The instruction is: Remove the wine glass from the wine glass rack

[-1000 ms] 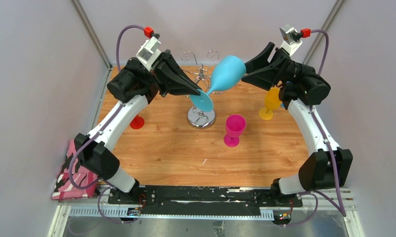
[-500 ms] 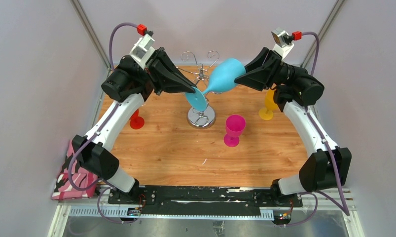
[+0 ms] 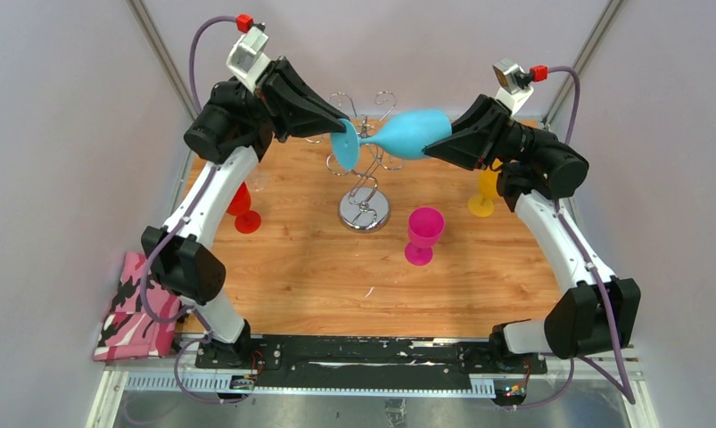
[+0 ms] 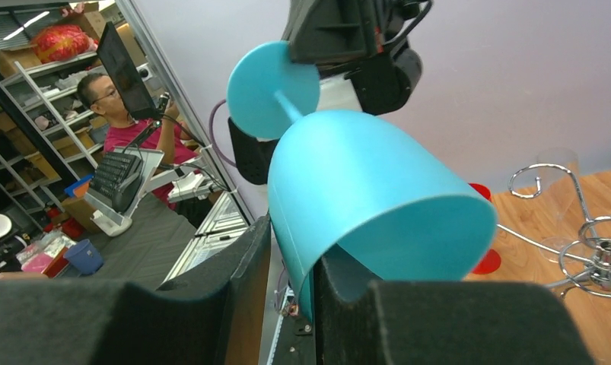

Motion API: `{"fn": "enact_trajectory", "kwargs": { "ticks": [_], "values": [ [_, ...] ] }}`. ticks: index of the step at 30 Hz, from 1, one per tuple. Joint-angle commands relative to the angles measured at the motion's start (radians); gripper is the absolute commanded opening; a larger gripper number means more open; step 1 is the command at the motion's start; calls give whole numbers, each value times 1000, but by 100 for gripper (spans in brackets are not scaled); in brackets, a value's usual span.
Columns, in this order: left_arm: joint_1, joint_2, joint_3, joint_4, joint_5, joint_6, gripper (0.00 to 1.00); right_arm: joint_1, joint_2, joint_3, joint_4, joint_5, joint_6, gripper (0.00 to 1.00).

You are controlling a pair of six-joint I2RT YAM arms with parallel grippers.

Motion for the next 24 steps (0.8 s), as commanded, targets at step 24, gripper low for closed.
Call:
{"fn": "enact_trajectory", "kwargs": {
  "ticks": [24],
  "values": [
    [55, 144, 9, 52, -63, 12, 0, 48, -256, 33, -865, 58, -619, 0]
  ]
}}
